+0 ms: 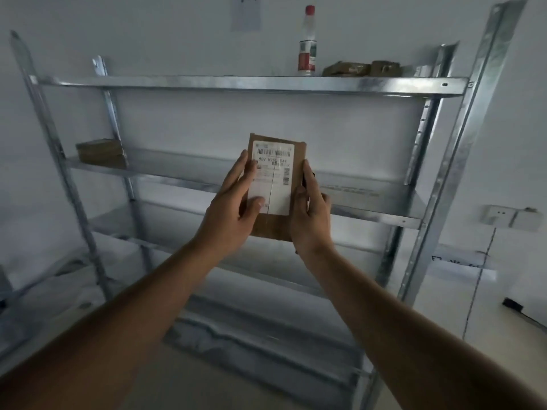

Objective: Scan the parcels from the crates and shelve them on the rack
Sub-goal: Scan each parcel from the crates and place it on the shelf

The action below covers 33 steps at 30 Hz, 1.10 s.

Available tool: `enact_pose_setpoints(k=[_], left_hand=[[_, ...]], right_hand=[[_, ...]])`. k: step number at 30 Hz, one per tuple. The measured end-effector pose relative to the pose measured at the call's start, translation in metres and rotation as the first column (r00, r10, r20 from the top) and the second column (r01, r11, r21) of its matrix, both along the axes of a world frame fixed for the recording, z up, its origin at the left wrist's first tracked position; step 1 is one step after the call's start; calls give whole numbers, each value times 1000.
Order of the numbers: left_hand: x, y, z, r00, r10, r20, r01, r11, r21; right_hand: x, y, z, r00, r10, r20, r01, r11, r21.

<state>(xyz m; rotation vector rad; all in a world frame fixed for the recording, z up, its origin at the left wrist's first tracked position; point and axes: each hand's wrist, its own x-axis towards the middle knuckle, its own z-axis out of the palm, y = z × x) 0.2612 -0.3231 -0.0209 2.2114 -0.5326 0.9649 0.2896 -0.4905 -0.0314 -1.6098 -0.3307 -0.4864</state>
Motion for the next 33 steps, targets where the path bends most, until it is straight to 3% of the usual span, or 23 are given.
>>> enact_pose_setpoints(k=[8, 22, 33], left_hand=[[53, 116, -12, 996, 94, 5, -94, 995, -14], [200, 313, -8, 954, 299, -14, -300, 952, -60], [272, 507, -10, 923, 383, -28, -384, 921, -65]], right_hand=[[68, 118, -4, 996, 87, -10, -88, 995, -46], [255, 329, 4, 960, 281, 22, -278, 956, -92], [338, 530, 2, 930, 368, 10, -365, 924, -110]])
